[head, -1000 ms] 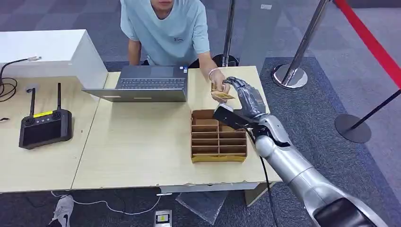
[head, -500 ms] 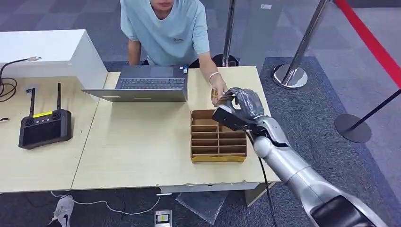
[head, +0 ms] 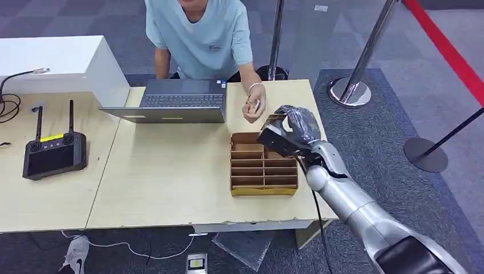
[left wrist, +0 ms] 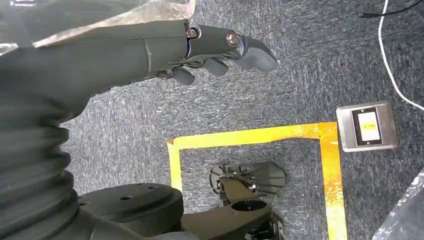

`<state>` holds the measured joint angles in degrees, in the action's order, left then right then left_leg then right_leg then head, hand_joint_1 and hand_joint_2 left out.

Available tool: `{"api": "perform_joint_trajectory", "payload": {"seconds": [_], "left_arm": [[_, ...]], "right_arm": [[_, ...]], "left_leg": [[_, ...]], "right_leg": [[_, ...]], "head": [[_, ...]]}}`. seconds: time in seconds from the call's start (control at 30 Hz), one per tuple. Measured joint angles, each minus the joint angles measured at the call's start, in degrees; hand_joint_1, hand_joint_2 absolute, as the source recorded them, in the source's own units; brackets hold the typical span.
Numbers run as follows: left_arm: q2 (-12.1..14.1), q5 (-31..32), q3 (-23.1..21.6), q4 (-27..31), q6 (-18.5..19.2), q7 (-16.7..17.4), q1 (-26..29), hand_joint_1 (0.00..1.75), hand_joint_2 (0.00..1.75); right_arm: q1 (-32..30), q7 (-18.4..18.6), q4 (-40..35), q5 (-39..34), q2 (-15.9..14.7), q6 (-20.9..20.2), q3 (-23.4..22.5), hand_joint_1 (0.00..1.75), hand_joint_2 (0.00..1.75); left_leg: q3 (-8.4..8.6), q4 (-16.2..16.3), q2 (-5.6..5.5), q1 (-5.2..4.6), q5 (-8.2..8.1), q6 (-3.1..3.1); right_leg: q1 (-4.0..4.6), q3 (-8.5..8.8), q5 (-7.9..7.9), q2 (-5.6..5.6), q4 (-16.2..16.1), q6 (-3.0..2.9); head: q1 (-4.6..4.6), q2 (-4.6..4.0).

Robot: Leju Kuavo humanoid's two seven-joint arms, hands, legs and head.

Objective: Pass the card to the sensor for recognition and then transmit it.

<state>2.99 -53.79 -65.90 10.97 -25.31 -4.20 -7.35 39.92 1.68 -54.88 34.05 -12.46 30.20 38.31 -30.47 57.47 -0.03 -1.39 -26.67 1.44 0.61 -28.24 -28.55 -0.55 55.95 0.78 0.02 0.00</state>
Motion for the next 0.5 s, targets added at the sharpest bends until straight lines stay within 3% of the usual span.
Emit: {"api": "perform_joint_trajectory", "payload": {"seconds": [0.27,0.5], "left_arm": [[0.00,-0.24,0.00,0.00,-0.11,0.44,0.12,0.00,1.75],[0.00,-0.22,0.00,0.00,-0.24,0.59,0.24,0.00,1.75]], "right_arm": [[-0.08,8.61,-0.22,5.26,-2.10,9.23,-1.46,1.75,1.75],[-1.07,16.79,-3.80,15.51,-7.08,7.46,-4.30,1.75,1.75]], "left_leg": [[-0.01,0.03,-0.01,-0.01,0.00,0.00],[0.00,0.07,0.00,-0.03,-0.01,0.02]], "right_leg": [[-0.02,-0.02,0.00,0.00,0.00,0.00],[-0.03,-0.01,0.00,0.01,-0.02,0.01]], "head": [[0.00,0.00],[0.02,0.00]]}}
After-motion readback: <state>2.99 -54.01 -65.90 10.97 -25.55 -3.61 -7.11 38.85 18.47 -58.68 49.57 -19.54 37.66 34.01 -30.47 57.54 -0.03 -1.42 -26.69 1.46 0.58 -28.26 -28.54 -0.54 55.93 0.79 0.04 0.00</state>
